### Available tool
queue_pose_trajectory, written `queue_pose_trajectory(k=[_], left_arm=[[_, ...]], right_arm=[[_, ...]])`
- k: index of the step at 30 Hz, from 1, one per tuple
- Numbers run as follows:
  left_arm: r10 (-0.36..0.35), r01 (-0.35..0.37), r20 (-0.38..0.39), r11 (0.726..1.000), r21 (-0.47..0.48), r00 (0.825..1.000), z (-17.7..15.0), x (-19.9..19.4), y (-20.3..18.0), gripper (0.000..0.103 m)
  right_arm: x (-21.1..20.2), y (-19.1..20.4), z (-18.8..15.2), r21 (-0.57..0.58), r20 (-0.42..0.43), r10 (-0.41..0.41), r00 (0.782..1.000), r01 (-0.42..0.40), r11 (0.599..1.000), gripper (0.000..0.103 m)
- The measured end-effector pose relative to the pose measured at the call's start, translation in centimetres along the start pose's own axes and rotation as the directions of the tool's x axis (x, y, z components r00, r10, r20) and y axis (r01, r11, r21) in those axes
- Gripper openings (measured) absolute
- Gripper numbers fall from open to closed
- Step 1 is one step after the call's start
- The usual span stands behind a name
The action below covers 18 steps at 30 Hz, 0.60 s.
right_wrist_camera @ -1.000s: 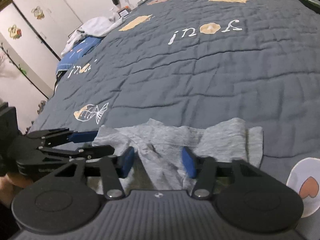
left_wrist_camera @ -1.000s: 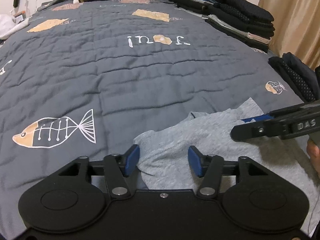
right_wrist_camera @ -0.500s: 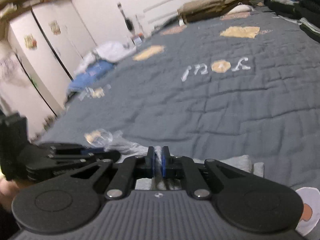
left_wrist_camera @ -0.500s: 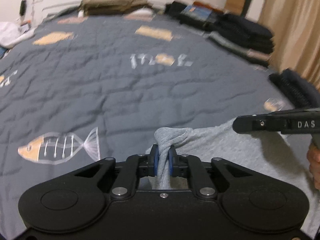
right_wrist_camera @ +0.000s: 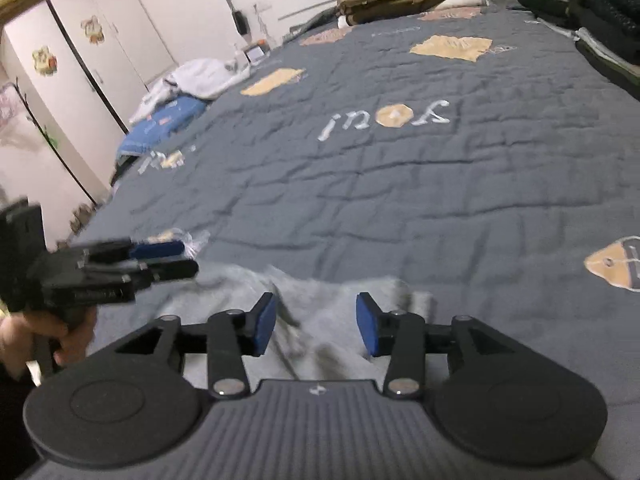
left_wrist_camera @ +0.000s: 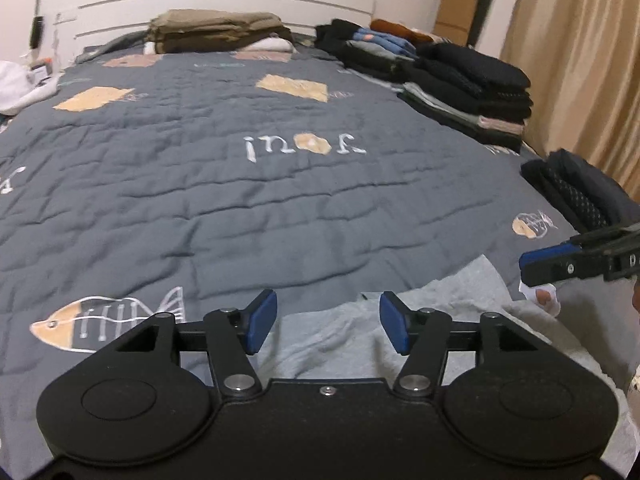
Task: Fold clothes
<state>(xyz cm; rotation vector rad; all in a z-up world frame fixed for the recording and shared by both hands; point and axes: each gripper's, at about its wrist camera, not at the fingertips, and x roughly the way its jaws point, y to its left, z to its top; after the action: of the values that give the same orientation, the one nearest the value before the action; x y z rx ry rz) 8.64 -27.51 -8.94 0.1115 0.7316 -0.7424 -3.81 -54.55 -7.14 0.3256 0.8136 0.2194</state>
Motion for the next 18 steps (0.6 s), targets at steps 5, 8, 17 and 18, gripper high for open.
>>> queue_pose_trajectory(k=[5,8,17,18], left_arm=[[0.017,-0.014,-0.050,0.998,0.059,0.999,-0.4,2.0,-0.7,0.061],[0.029,-0.021,-0.088,0.996,0.087,0.996,-1.2,3.2,-1.0,0.061],[-0.019,0.021,-0.049,0.998,0.051,0.999,-1.2,2.1,-0.4,0.008],[-0.022,0.024,-0.035,0.999,0.038,0.999,-0.9,1.8,-0.3,0.008]], right_arm=[[0.8,-0.9,-1.8,-0.022,-0.047,-0.037,0.998,0.036,0.999,0.043],[1.4,-1.1,-2.6,-0.018,-0.072,-0.048,0.996,0.047,0.999,0.043],[-1.3,-1.5,-2.2,0.091,0.056,-0.027,0.998,0.022,0.996,0.002],[-1.7,-1.7,-2.1,0.099,0.083,-0.029,0.996,0.020,0.995,0.002]])
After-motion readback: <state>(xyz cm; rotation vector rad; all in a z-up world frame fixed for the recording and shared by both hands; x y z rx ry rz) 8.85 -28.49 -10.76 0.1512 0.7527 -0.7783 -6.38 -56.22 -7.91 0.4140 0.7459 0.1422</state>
